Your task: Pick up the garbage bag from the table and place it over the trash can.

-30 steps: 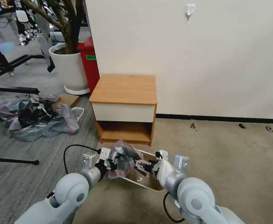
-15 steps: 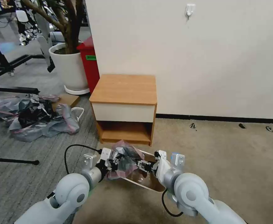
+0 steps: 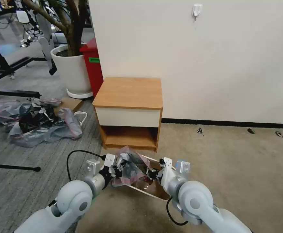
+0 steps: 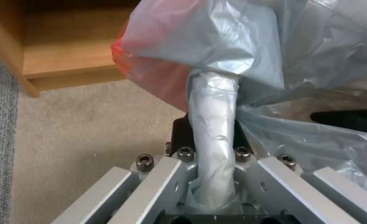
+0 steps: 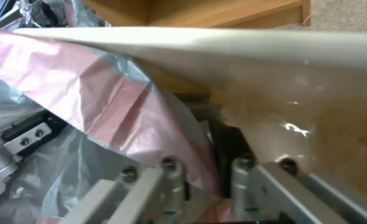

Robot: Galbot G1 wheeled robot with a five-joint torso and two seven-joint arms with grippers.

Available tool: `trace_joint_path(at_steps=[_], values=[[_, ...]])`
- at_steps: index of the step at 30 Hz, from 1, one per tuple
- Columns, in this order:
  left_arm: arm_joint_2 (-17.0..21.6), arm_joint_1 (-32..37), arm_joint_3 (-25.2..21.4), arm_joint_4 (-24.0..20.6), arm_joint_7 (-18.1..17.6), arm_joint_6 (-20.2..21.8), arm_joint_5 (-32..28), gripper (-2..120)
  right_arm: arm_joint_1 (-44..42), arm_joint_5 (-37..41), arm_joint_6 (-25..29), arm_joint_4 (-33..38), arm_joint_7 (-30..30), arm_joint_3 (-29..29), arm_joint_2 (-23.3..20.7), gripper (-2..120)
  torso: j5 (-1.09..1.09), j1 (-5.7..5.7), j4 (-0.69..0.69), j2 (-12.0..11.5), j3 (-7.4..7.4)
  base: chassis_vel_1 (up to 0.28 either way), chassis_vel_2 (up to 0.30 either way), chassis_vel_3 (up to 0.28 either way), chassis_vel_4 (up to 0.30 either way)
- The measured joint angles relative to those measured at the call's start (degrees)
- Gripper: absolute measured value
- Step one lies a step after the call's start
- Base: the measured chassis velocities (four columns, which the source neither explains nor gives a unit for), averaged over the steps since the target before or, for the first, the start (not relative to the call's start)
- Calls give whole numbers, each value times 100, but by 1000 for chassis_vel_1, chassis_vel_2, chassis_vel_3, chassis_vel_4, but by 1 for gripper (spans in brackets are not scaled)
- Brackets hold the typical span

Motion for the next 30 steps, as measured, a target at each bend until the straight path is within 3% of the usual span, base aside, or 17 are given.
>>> trace_joint_path(at_steps=[5,18,30], values=[[-5,1,-2,-1,0,-1,-3,2,-100,-163,69,33,-175,22,-10,0,0,0,0,0,0,0,0,0,0],[-11,-2,2,52,0,-5,-6,2,-371,-548,516,214,-832,194,-93,0,0,0,0,0,0,0,0,0,0],[-34,-36,55,213,0,-8,-6,2,-467,-228,505,875,-968,522,-296,0,0,0,-1,0,0,0,0,0,0]])
